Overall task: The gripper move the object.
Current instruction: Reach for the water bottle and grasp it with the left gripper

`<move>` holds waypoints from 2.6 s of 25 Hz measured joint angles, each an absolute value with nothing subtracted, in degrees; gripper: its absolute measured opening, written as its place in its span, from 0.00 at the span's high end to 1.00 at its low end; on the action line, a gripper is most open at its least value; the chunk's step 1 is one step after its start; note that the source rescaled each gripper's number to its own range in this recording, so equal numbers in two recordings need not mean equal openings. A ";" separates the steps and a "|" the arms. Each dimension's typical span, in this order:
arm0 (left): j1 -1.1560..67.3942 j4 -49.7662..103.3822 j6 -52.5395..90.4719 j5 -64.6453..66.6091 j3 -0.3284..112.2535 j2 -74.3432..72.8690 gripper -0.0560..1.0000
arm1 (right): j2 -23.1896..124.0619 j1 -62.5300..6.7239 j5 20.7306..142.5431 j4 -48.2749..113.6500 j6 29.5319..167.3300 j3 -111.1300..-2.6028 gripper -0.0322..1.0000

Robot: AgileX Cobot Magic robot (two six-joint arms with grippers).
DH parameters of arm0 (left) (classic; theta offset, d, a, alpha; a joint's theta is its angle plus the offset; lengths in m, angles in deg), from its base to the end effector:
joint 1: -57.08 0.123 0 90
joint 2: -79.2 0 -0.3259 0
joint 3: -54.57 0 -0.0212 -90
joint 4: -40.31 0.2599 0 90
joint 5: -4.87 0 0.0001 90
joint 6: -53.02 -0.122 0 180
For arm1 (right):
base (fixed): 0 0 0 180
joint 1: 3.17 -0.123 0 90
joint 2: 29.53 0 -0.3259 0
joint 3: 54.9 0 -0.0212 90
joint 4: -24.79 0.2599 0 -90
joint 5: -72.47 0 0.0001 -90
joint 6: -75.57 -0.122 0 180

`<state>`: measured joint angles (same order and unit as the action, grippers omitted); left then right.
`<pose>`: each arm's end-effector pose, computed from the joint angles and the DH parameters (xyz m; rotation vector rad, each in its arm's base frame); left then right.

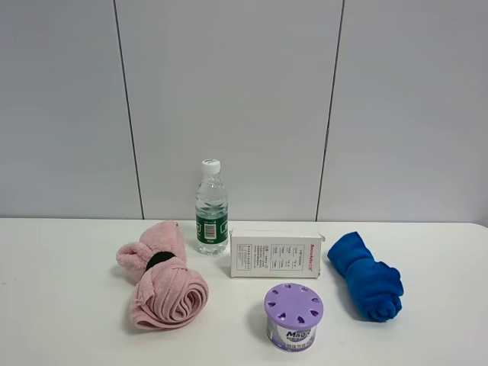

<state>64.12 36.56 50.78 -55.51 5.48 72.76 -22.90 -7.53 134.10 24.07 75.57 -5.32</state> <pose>-0.0111 -0.0084 0.2709 -0.0813 2.0198 0.0246 -0.0115 -0.0022 0.2657 -0.0775 2.0553 0.0321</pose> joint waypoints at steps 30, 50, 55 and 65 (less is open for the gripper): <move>64.12 36.56 50.78 -55.51 5.48 72.76 0.01 | -22.90 -7.53 134.10 24.07 75.57 -5.32 0.00; 64.12 34.29 49.83 -55.28 8.69 69.87 0.01 | -22.90 -7.53 134.04 24.07 75.57 -5.32 0.00; 64.12 27.47 43.66 -51.75 18.65 56.80 0.01 | -22.90 -7.53 134.05 24.07 75.57 -5.32 0.00; 64.12 -8.34 7.43 -36.47 25.43 26.08 0.01 | -22.90 -7.53 134.05 24.07 75.57 -5.32 0.00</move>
